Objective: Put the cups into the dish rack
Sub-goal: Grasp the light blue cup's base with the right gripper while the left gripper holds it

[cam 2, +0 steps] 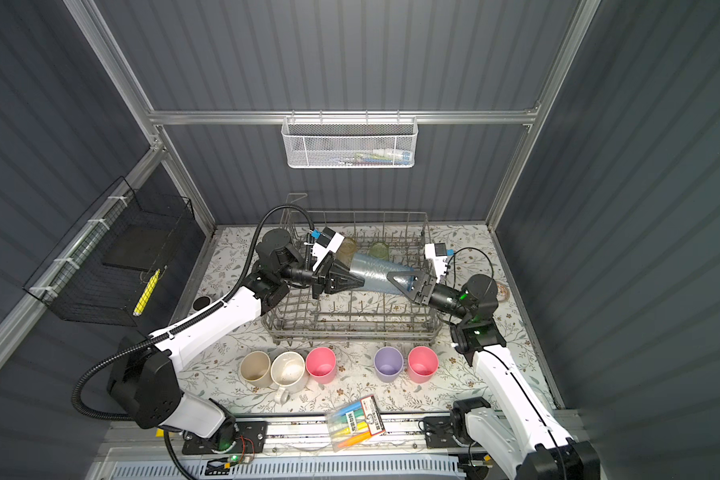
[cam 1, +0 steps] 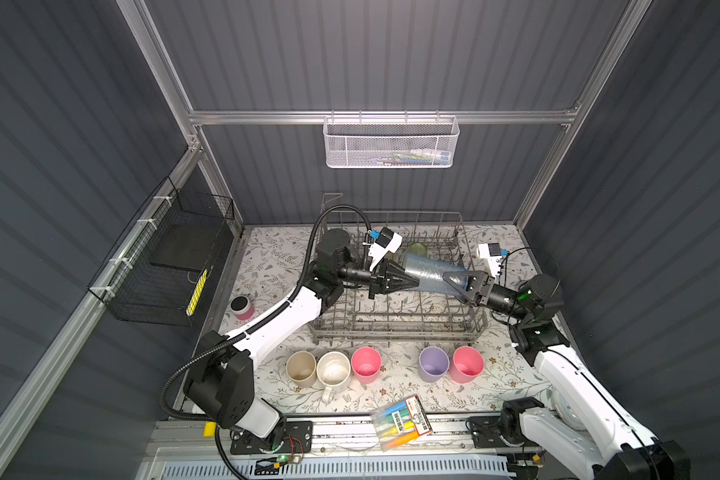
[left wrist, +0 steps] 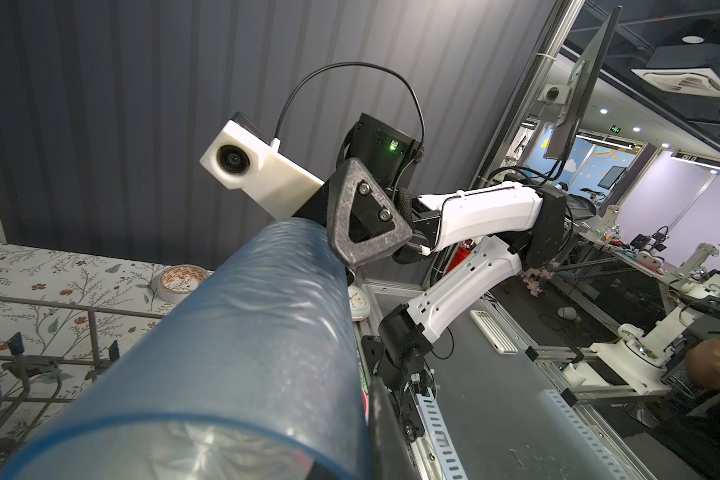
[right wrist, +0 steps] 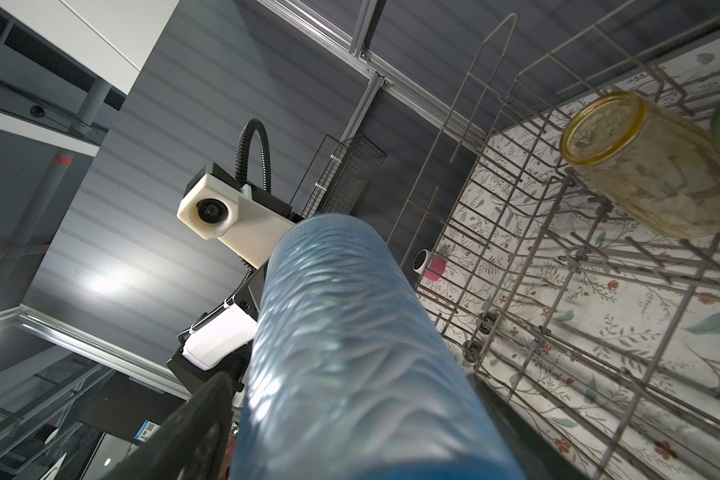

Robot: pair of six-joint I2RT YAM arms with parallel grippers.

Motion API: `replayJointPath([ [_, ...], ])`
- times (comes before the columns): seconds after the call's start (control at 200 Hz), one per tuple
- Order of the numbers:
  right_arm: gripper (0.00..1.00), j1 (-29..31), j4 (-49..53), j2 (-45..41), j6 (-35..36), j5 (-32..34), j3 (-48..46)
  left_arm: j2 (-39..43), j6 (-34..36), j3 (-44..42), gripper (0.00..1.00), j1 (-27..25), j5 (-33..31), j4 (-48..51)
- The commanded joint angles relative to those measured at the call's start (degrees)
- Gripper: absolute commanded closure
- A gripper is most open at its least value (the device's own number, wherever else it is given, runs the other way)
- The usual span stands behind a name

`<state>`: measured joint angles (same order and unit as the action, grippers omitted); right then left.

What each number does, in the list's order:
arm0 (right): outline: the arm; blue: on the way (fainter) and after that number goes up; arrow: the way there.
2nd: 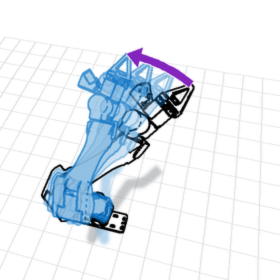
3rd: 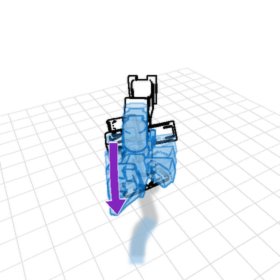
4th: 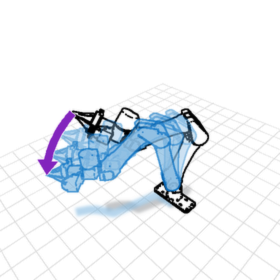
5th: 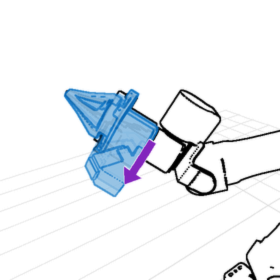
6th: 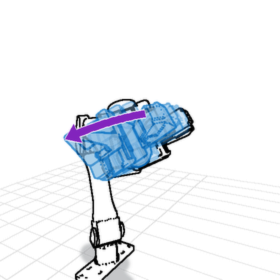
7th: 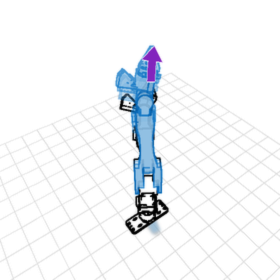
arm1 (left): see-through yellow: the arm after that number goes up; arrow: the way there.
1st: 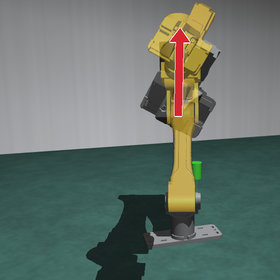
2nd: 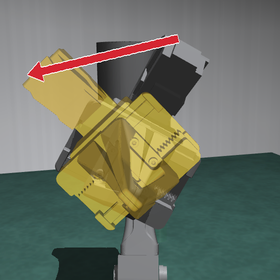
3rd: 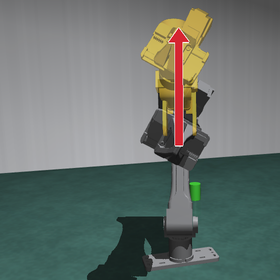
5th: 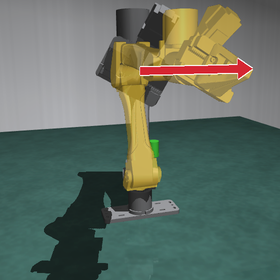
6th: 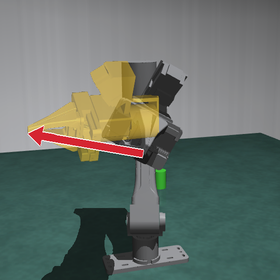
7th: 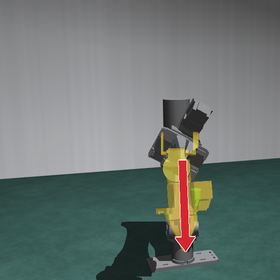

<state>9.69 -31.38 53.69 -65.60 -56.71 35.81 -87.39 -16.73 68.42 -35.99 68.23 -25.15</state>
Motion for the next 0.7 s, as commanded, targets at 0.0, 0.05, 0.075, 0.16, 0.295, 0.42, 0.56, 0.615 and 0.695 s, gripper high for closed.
replayJointPath([
  [0.0, 0.17, 0.8, -3.6, 0.4, -0.3, 0.2, 1.5, 0.2, 1.6, 1.2, 1.00, 0.3, 1.3, 1.0],
  [0.05, 0.19, 1.1, -4.0, 0.6, -0.4, 0.3, 1.4, 0.1, 1.9, 1.1, 1.00, 0.3, 1.4, 1.1],
  [0.075, 0.20, 1.2, -4.2, 0.7, -0.4, 0.5, 1.4, 0.1, 1.9, 1.0, 1.00, 0.3, 1.4, 1.1],
  [0.16, 0.29, 1.5, -5.3, 1.1, -0.9, 0.5, 1.1, 0.0, 1.9, 0.9, 1.00, 0.4, 1.4, 1.2],
  [0.295, 0.51, 1.8, -6.2, 1.3, -1.1, 0.8, 0.7, 0.4, 2.5, 0.8, 1.00, 0.3, 1.5, 1.9],
  [0.42, 0.59, 1.8, -6.2, 0.9, -1.0, 1.6, 0.2, 0.6, 3.5, 1.1, 1.00, 0.3, 0.7, 3.3],
  [0.56, 0.71, 1.8, -6.0, 0.4, -0.5, 2.4, -0.4, 1.2, 3.6, 0.9, 0.76, 0.3, 0.1, 3.4],
  [0.615, 0.74, 1.7, -5.6, 0.0, -0.1, 2.8, -0.5, 1.5, 3.5, 0.7, 0.67, 0.3, -0.2, 3.3],
  [0.695, 0.80, 1.7, -4.3, -0.5, 1.1, 3.1, -0.4, 1.9, 3.7, 0.4, 0.54, 0.3, -0.8, 3.2],
])
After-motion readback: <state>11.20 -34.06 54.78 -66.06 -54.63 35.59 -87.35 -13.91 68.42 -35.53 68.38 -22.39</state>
